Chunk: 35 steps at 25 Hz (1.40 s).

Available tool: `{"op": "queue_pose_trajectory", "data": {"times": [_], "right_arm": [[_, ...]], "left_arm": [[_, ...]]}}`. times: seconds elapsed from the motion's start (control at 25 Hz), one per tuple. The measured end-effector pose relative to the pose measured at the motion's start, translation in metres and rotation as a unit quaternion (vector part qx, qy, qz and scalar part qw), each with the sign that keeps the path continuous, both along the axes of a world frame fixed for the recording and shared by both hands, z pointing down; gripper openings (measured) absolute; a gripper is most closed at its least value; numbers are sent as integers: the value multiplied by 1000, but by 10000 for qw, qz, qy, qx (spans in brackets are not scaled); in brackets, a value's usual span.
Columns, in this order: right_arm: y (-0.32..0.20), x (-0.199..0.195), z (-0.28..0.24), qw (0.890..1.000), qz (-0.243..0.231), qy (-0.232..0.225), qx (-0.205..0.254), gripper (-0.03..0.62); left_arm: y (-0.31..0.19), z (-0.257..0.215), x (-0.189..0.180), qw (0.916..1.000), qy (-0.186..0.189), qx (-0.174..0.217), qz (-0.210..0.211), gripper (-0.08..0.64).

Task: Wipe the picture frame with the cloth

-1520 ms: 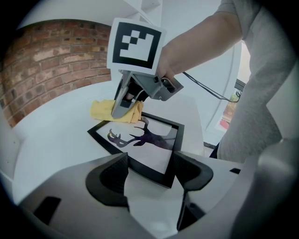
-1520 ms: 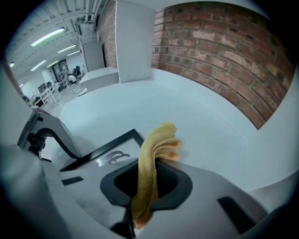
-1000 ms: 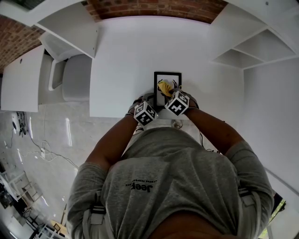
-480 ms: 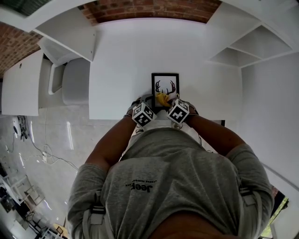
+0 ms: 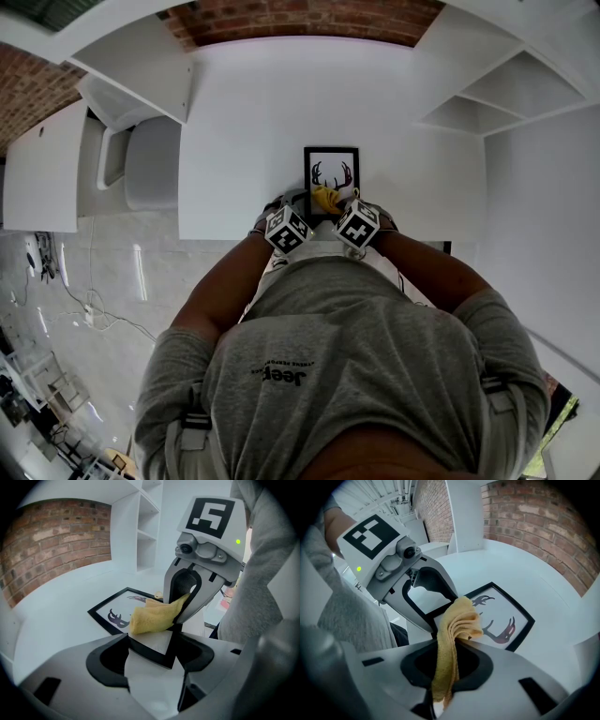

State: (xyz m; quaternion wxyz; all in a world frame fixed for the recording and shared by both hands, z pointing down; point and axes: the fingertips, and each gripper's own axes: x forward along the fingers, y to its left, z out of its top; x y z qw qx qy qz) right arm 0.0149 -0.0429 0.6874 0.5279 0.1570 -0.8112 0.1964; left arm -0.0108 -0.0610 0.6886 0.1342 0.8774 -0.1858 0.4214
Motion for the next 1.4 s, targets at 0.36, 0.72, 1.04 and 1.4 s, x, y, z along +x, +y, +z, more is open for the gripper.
{"op": "queue_pose_trajectory", "data": {"times": [0.36, 0.72, 1.04, 1.4], "right_arm": [[-1, 0, 2, 10000, 8, 6, 36, 54], [-36, -7, -16, 9989, 198, -291, 299, 54], [-131, -40, -29, 9937, 524, -310, 945, 54], [-153, -52, 1, 9942, 386, 143, 997, 54]], "left_arm": [[0, 1, 0, 10000, 16, 16, -13, 310], [-1, 0, 0, 10000, 37, 31, 3, 310], [0, -2, 1, 10000, 77, 36, -23, 310], [-1, -1, 1, 9999, 110, 62, -11, 310]]}}
